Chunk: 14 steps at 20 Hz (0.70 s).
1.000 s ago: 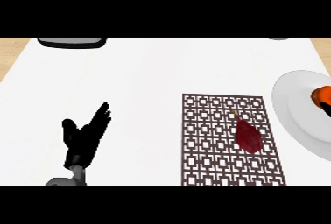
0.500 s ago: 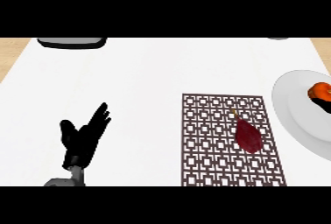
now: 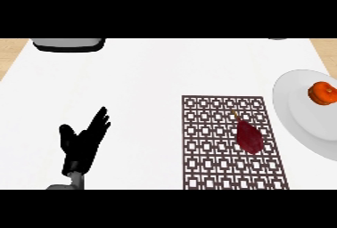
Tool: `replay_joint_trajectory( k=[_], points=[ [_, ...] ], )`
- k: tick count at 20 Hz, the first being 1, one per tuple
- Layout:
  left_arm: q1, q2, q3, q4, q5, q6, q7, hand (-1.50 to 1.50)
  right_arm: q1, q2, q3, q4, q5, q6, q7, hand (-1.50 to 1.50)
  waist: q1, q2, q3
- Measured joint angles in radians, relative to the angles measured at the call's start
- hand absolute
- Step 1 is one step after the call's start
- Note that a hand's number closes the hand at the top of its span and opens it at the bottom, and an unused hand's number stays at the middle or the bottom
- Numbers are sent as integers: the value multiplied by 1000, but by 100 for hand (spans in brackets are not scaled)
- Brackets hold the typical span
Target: Pick the squash from the placemat and place it in the plate
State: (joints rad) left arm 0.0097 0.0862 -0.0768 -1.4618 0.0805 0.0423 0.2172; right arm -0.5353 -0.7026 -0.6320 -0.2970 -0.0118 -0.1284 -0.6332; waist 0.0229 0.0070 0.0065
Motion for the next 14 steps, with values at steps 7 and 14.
replay_joint_trajectory(
  k=[7, 14],
  points=[
    [1, -1, 15, 12, 6, -9, -14, 0, 118, -51, 0, 28, -33, 259, -78, -150, -14, -7, -1],
    [16, 17, 34, -5, 16, -27, 5, 0, 262, -81, 35, 1, -31, 389, -159, -150, -21, -9, -3]
  ],
)
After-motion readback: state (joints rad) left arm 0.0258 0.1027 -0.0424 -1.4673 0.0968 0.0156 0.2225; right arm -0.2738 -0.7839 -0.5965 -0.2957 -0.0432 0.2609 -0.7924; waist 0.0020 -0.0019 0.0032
